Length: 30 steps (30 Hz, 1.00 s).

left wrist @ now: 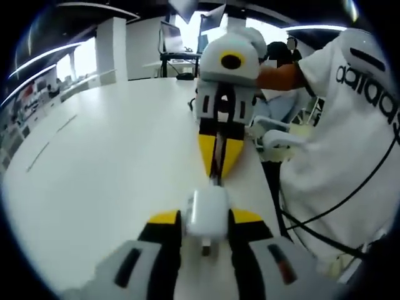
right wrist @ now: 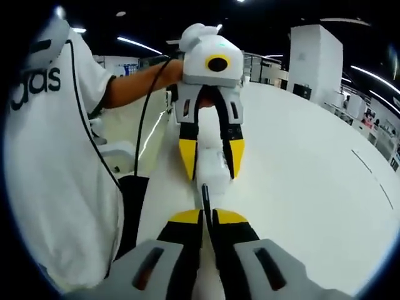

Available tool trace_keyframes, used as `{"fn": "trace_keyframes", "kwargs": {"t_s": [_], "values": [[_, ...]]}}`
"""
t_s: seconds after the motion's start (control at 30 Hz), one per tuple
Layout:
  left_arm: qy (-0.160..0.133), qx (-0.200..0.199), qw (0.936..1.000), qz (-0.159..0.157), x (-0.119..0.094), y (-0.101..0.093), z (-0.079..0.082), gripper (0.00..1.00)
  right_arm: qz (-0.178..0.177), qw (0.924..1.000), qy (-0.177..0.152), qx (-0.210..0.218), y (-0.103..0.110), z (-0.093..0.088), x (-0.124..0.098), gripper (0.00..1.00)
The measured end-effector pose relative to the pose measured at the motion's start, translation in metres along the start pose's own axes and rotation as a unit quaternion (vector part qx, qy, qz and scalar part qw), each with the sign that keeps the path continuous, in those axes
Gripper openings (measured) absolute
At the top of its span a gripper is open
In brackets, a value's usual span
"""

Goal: Plug the desk Type‑C cable into the charger adapter.

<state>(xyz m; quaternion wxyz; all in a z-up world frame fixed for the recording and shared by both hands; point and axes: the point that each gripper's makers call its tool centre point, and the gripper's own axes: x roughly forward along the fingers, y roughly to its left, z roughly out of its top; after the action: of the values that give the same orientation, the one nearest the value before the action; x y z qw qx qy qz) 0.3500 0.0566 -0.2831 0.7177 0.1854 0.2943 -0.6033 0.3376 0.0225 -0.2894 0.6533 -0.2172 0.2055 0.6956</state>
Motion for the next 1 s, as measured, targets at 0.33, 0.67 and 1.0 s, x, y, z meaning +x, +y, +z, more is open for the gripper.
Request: {"fn": "trace_keyframes", "kwargs": {"t_s": [0.33, 0.67, 1.0], "values": [[-0.009, -0.006, 0.9999, -0.009, -0.004, -0.002, -0.002, 0.27, 0.022, 0.9991, -0.032, 0.018, -0.003, 0.003, 0.007, 0.05], [-0.030, -0.011, 0.9994, -0.016, -0.003, -0.005, 0.001, 0.25, 0.032, 0.9984, -0.018, 0.043, 0.001, 0.006, 0.011, 0.02], [-0.032, -0.035, 0.9988, -0.008, -0.003, -0.003, 0.000, 0.25, 0.029, 0.9972, 0.003, 0.069, 0.002, 0.008, 0.010, 0.01]]}}
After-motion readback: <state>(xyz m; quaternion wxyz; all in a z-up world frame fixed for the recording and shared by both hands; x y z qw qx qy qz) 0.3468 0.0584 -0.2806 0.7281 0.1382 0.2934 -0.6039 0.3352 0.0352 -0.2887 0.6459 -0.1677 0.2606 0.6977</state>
